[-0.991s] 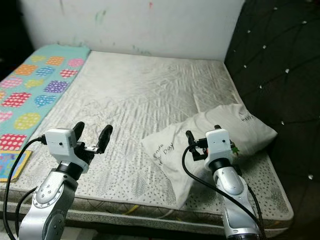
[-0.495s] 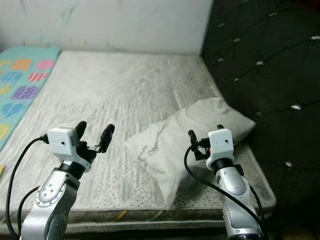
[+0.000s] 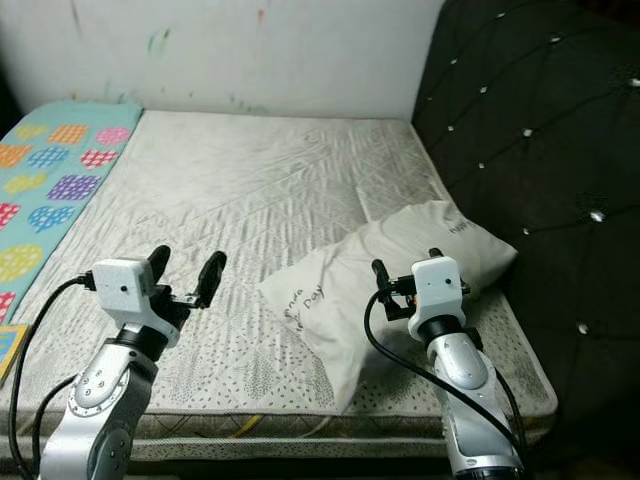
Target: Clean up the room
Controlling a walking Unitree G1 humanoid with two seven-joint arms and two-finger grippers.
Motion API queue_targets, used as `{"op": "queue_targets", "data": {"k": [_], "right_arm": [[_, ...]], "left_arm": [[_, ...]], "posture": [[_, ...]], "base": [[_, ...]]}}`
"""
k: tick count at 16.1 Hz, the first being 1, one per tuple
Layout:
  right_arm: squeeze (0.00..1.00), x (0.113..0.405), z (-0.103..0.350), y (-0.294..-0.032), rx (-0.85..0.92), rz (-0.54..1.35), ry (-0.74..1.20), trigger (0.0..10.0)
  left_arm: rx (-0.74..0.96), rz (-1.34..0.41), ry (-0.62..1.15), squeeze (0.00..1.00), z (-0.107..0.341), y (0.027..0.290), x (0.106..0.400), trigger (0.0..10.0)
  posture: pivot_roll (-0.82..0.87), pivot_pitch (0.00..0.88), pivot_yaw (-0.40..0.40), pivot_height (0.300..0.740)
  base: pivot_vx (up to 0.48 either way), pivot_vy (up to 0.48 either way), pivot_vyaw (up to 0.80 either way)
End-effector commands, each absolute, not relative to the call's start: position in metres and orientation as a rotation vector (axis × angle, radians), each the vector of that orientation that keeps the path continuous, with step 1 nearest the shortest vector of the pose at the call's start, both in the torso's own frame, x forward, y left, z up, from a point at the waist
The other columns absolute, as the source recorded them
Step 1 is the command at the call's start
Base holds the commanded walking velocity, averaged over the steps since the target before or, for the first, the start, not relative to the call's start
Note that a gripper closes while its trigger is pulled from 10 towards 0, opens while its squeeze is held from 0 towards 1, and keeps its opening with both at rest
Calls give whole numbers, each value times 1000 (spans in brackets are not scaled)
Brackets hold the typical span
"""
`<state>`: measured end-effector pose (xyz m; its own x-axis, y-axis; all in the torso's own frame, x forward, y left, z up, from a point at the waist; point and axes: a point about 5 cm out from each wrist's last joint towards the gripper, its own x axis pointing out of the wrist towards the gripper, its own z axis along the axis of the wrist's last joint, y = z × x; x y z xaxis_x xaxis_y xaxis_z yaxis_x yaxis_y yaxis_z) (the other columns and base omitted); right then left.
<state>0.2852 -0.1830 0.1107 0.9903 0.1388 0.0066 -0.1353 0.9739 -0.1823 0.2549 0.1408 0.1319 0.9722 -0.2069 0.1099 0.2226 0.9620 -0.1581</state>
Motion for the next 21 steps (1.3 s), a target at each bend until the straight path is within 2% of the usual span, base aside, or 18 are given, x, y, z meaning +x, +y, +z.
{"op": "queue_targets", "data": {"k": [1,5,15,21], "right_arm": [[0,285,111,-187,-181,128,-20,10000],[0,285,111,-187,-183,131,-19,10000],[0,286,112,-187,-192,143,-25,10000],[0,285,112,-187,-191,147,-26,10000]], "left_arm": [[-165,-207,-76,0,129,141,255,10000],[-162,-182,-60,0,127,142,257,10000],[-156,-188,-69,0,128,140,257,10000],[-182,-200,-81,0,130,139,256,10000]], "posture": [[-76,0,-20,740],[-76,0,-22,740],[-77,0,-25,740],[-79,0,-23,740]], "base": [[0,0,-431],[0,0,0],[0,-336,0],[0,0,0]]}}
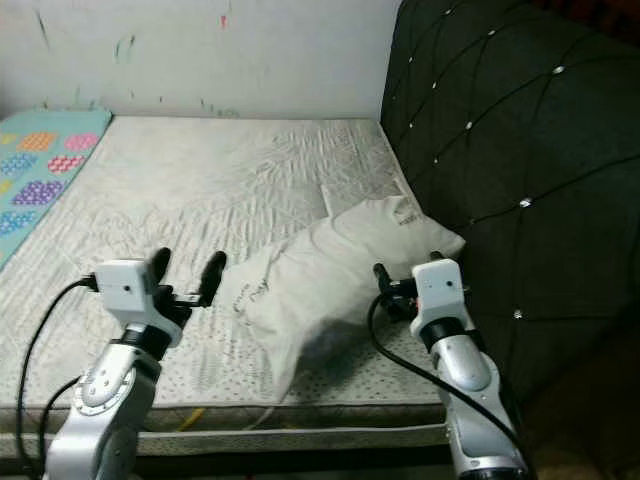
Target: Clean up the room
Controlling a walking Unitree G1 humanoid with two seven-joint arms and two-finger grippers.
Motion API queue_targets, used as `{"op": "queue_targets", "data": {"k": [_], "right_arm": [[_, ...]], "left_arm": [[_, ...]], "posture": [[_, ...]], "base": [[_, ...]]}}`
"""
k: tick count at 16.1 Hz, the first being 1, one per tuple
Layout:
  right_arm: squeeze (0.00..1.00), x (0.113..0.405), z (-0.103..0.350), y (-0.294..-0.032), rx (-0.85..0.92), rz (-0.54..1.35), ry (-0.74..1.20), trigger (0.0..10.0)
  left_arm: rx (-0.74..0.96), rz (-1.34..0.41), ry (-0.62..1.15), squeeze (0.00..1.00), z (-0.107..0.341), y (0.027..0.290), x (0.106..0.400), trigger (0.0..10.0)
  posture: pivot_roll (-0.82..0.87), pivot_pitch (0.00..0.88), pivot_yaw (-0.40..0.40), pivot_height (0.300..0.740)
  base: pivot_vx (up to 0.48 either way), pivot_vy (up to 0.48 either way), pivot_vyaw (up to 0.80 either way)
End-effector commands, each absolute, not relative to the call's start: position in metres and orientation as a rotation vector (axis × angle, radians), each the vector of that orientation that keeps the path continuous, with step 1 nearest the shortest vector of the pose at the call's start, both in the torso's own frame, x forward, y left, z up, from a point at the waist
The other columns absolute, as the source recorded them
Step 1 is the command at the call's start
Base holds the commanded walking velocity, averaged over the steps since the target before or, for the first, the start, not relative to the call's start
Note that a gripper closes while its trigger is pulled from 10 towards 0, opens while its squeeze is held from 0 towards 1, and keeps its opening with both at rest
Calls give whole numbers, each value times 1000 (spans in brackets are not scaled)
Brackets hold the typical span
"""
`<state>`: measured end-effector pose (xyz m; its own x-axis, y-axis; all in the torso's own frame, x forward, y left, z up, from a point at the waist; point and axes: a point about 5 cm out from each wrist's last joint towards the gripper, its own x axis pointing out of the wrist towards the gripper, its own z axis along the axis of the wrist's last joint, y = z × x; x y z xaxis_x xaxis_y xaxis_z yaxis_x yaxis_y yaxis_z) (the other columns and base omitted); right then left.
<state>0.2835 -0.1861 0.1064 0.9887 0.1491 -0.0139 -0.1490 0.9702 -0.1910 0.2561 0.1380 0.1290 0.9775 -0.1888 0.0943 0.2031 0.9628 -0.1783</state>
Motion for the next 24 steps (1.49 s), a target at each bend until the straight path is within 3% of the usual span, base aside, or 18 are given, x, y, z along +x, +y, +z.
{"op": "queue_targets", "data": {"k": [1,13,20,24], "right_arm": [[0,285,112,-187,-189,147,-26,10000],[0,285,113,-185,-225,169,-37,10000],[0,283,111,-183,-229,177,-28,10000],[0,281,110,-185,-221,170,-20,10000]], "left_arm": [[-182,-201,-81,0,130,139,256,10000],[-184,-194,-89,0,131,140,257,10000],[-184,-203,-88,0,131,138,255,10000],[-188,-214,-93,0,132,138,254,10000]], "posture": [[-79,0,-23,740],[-81,0,-25,740],[-82,0,-24,740],[-82,7,-24,740]], "base": [[0,0,0],[0,0,0],[0,0,771],[0,0,0]]}}
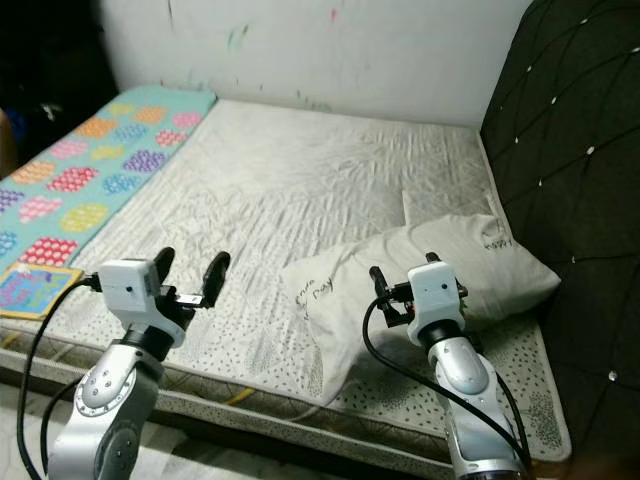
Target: Clean up the room
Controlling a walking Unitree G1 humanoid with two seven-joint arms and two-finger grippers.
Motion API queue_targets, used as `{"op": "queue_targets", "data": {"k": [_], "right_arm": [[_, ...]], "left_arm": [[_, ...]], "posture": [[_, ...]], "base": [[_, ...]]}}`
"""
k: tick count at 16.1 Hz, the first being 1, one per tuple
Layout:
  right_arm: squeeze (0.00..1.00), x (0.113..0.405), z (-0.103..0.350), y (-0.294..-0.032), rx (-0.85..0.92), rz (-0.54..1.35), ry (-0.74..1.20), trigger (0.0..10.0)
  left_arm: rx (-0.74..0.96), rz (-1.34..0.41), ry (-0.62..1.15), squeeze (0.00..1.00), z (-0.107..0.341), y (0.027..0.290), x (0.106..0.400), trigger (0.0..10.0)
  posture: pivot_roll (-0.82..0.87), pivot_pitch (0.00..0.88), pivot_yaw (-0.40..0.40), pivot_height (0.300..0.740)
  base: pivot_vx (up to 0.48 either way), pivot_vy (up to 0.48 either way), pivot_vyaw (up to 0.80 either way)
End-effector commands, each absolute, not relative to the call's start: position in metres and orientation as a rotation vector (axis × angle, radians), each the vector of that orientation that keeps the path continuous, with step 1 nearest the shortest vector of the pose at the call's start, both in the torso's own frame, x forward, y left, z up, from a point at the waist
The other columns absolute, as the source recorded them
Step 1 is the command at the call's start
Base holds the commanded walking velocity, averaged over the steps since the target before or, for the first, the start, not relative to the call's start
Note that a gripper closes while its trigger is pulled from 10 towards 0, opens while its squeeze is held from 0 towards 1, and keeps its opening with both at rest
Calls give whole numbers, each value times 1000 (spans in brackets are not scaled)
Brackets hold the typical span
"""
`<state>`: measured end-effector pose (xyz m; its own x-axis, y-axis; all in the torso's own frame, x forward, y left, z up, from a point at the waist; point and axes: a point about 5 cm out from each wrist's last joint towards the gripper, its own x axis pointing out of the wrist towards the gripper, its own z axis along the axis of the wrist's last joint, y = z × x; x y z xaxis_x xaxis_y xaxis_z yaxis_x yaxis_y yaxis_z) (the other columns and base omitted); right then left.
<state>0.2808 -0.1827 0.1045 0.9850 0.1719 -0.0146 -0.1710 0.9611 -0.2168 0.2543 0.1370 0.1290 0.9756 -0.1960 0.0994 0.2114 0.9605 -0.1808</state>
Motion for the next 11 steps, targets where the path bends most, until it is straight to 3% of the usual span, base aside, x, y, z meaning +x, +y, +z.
{"op": "queue_targets", "data": {"k": [1,11], "right_arm": [[0,281,110,-185,-221,171,-19,10000],[0,281,109,-185,-223,174,-15,10000]], "left_arm": [[-188,-215,-93,0,132,138,254,10000],[-194,-233,-95,0,132,136,253,10000]], "posture": [[-82,8,-24,740],[-83,12,-25,740]], "base": [[0,0,0],[0,0,0]]}}
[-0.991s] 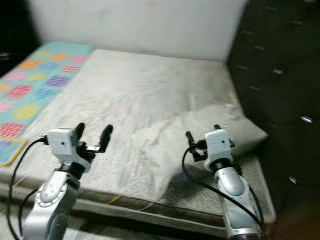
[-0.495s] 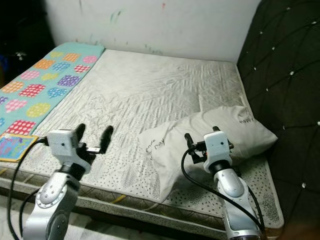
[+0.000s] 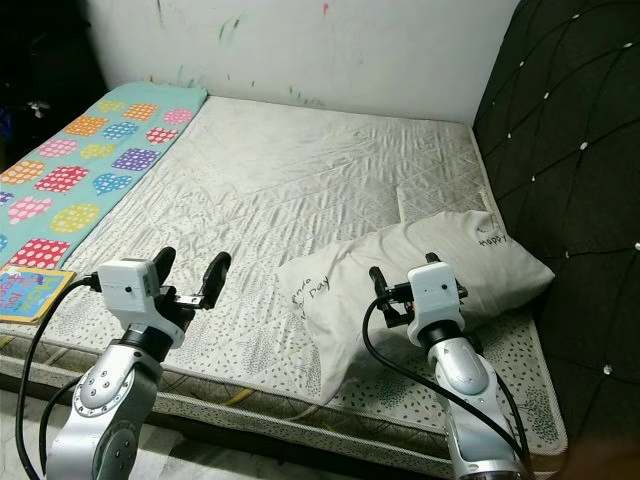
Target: Clean up the room
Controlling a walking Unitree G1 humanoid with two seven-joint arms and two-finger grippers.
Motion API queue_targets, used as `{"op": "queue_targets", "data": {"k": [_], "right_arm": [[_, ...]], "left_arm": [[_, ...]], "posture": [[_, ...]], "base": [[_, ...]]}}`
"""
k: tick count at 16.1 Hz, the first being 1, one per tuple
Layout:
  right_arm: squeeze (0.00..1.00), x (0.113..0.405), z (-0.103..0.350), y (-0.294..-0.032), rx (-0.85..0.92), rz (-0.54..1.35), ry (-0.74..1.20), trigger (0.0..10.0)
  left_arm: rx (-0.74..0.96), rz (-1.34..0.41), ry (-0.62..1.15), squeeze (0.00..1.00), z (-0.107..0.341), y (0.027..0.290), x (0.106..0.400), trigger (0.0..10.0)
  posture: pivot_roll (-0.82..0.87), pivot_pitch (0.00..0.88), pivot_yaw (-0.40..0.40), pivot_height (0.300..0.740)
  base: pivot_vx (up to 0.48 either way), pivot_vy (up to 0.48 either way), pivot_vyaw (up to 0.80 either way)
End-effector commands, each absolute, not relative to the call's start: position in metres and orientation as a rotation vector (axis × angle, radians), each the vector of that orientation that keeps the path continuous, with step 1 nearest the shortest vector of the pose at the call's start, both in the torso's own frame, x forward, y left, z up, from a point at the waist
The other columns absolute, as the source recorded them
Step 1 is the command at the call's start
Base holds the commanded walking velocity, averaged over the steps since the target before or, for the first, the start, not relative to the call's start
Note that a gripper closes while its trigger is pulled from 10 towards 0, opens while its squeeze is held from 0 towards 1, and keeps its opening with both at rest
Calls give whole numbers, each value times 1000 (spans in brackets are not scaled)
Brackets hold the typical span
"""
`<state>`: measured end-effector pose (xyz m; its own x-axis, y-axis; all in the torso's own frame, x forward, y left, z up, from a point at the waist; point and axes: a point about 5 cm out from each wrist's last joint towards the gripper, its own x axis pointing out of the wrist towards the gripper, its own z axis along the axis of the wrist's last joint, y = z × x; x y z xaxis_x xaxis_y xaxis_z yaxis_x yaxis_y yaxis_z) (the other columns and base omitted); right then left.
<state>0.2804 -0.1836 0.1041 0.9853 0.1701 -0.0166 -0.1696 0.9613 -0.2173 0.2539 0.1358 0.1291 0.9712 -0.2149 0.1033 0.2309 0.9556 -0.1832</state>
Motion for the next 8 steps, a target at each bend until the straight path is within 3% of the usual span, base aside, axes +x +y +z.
{"op": "queue_targets", "data": {"k": [1,8], "right_arm": [[0,280,109,-185,-223,174,-15,10000],[0,281,108,-184,-226,177,-16,10000]], "left_arm": [[-193,-234,-96,0,132,136,253,10000],[-187,-245,-97,0,132,135,253,10000]], "posture": [[-81,12,-25,740],[-81,4,-23,740]], "base": [[0,0,0],[0,0,0]]}}
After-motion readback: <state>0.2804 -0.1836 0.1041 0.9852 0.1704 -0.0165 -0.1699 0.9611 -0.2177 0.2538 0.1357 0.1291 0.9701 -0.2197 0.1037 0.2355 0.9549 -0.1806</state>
